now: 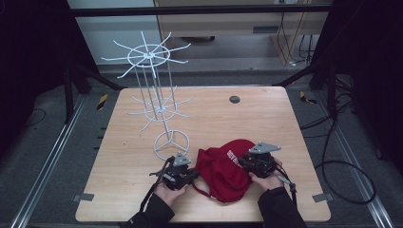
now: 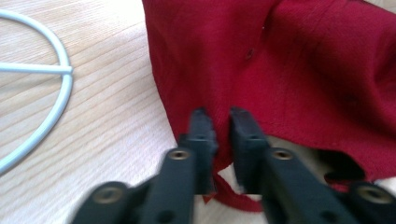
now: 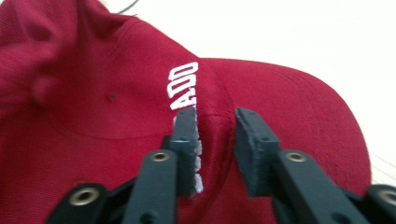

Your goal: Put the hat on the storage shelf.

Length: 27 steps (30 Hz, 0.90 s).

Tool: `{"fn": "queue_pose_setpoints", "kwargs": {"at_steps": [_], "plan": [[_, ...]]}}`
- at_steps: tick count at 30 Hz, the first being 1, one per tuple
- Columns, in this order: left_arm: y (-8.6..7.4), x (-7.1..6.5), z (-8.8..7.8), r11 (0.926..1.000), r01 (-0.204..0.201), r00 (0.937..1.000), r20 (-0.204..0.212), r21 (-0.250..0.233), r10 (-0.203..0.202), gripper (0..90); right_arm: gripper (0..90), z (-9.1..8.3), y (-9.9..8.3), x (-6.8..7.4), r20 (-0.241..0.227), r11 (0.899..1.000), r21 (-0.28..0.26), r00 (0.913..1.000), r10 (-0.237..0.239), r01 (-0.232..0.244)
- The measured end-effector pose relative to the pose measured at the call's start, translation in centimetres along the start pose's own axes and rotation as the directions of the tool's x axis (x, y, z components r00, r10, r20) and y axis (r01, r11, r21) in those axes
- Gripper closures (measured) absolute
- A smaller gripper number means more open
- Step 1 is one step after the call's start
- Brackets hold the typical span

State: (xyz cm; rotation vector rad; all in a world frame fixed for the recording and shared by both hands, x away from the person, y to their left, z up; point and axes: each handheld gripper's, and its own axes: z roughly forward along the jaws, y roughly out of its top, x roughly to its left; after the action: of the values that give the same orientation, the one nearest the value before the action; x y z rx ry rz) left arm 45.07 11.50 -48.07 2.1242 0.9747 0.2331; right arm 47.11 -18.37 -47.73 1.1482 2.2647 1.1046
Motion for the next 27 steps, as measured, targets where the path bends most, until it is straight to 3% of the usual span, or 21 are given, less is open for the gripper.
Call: {"fn": "queue_pose_setpoints", "kwargs": {"at_steps": [4,6,9,13,18,22,25,27], "plan": [[0.8,0.0,0.6,0.9994,-0.035,0.9989,-0.032,0.008,0.035,86.4,79.5,-0.2,0.0,0.1,0.017,1.000,0.009,0.9998,0.003,-0.003],[1.5,0.1,0.9,0.9994,-0.034,0.9980,-0.053,-0.006,0.034,86.7,88.8,-0.6,0.1,0.3,0.020,1.000,0.003,0.9997,0.010,-0.010],[3.0,0.7,1.6,0.9994,-0.030,0.9969,-0.073,-0.018,0.029,86.7,89.3,-1.3,0.0,0.2,0.019,1.000,0.026,0.9998,0.009,-0.009],[4.8,0.8,3.2,0.9991,-0.025,0.9957,-0.090,-0.035,0.022,86.7,89.6,-2.5,-0.8,-0.2,0.005,0.998,0.037,0.9990,0.045,-0.045],[6.8,0.4,5.4,0.9980,-0.019,0.9967,-0.080,-0.060,0.014,86.6,89.7,-4.1,-2.0,-0.2,-0.020,0.997,0.035,0.9972,0.073,-0.072],[7.7,0.3,6.6,0.9980,-0.035,0.9969,-0.072,-0.053,0.031,86.2,89.3,-5.1,-2.9,0.2,-0.038,0.996,0.030,0.9961,0.080,-0.079],[7.8,0.4,6.5,0.9977,-0.038,0.9971,-0.068,-0.056,0.034,83.5,87.8,-5.3,-3.1,0.2,-0.035,0.997,0.016,0.9966,0.075,-0.074],[7.7,0.5,5.5,0.9960,-0.060,0.9958,-0.073,-0.066,0.055,77.1,88.0,-5.5,-3.0,0.0,-0.034,0.997,0.000,0.9962,0.081,-0.081]]}}
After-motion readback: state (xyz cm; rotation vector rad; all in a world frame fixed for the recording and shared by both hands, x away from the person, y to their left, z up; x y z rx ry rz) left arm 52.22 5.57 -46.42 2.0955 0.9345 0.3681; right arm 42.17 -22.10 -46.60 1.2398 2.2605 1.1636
